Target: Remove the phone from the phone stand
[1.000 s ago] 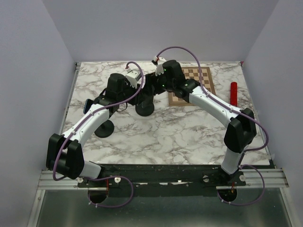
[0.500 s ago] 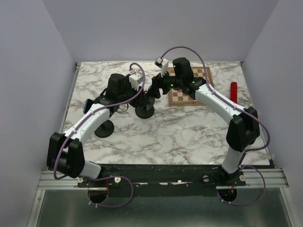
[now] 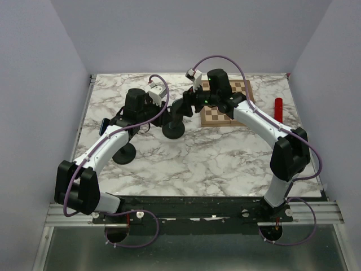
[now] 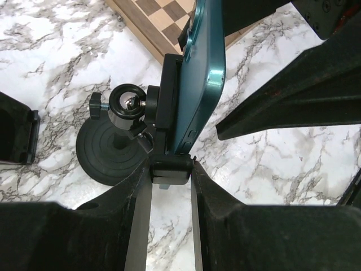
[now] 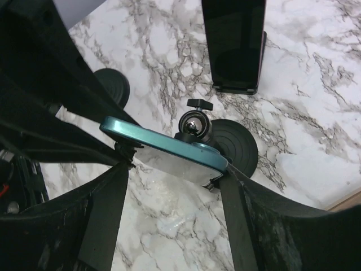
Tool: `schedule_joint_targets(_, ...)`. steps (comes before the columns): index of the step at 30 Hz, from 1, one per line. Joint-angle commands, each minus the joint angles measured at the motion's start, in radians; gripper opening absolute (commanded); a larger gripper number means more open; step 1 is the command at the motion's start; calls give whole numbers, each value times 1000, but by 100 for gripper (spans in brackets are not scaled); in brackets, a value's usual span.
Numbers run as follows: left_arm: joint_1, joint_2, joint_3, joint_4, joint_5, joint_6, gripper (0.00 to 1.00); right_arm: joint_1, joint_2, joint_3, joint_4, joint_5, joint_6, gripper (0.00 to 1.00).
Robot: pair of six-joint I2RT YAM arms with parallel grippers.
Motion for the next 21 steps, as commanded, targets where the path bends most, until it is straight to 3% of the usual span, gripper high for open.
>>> schedule_joint_targets(1, 18, -21, -39, 84, -156, -5, 0, 37, -35, -13, -11, 74, 176, 1)
schedule_joint_targets(5, 9, -19, -45, 101, -125, -25, 0, 93, -37, 7, -26, 317, 309, 1)
schedule_joint_targets(6, 9, -15, -44, 101, -120, -31, 0, 111, -45, 3, -26, 388, 357, 6)
schedule_joint_targets(8, 9, -4, -41, 101, -113, -46, 0, 128, -63, -8, -27, 472, 437, 24)
schedule_joint_targets(11, 9, 14, -13, 50, -134, -61, 0, 140, -93, -41, -19, 526, 484, 60)
schedule_joint_targets(12, 9, 20, -2, 27, -149, -59, 0, 144, -103, -48, -19, 541, 479, 65)
schedule_joint_targets(14, 9, 13, -1, 10, -165, -66, 14, 145, -118, -59, -22, 571, 466, 72)
schedule_joint_targets(16, 9, -6, -10, 8, -181, -76, 39, 145, -125, -61, -31, 592, 443, 81)
schedule_joint_targets(18, 9, -30, -14, -7, -197, -82, 51, 146, -123, -56, -31, 591, 421, 86)
schedule_joint_targets(21, 9, -61, -15, -39, -209, -81, 59, 145, -109, -39, -23, 595, 387, 92)
